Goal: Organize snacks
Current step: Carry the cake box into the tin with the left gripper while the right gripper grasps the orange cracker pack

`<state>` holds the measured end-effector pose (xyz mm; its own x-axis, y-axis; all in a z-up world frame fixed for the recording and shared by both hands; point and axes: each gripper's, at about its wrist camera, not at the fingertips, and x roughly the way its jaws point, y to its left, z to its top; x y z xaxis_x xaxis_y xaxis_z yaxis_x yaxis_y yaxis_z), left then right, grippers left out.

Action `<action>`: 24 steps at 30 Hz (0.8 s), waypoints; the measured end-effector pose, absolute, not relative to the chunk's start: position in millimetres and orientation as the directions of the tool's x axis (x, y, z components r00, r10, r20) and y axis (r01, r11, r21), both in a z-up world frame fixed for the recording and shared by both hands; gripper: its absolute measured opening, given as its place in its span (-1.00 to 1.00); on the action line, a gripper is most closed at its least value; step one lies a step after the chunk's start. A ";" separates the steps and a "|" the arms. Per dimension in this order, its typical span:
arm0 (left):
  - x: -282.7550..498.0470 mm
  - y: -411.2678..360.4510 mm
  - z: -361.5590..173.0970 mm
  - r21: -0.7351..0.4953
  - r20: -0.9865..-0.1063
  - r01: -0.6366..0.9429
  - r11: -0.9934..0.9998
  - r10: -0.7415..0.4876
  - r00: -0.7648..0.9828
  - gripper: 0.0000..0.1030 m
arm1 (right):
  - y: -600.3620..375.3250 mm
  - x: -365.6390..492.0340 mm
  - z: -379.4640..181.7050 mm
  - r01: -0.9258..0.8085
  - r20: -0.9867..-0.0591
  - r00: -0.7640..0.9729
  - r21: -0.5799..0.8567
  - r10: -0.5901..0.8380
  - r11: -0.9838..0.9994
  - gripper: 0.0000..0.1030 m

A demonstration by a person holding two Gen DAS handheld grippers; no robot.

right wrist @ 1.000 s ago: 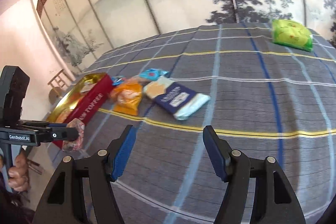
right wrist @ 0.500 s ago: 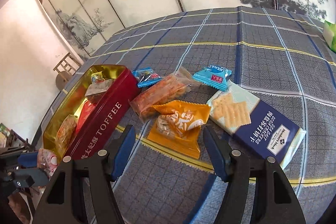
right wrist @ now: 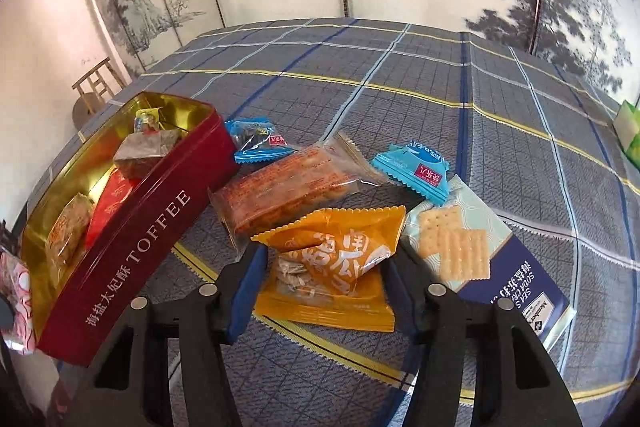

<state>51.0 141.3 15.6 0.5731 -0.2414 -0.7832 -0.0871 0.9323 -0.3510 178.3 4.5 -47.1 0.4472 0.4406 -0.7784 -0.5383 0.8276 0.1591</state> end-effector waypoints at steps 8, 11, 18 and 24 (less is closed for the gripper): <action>40.6 160.8 23.8 -0.340 -0.772 -0.120 0.933 -0.204 0.602 -0.50 | -73.7 131.4 -17.7 -0.487 -0.712 0.537 0.177 0.453 0.855 -0.09; 40.0 166.5 21.4 -0.330 -0.777 -0.131 0.935 -0.191 0.600 -0.60 | -122.7 122.2 -15.5 -0.377 -0.690 0.610 0.180 0.390 0.909 -0.09; 43.7 174.7 11.2 -0.312 -0.799 -0.158 0.937 -0.169 0.577 -0.69 | -187.2 126.5 -39.3 -0.206 -0.733 0.631 0.159 0.255 0.965 -0.09; 40.6 175.6 13.7 -0.284 -0.797 -0.162 0.945 -0.138 0.588 -0.69 | -185.5 125.1 -38.7 -0.216 -0.726 0.636 0.156 0.260 0.964 -0.09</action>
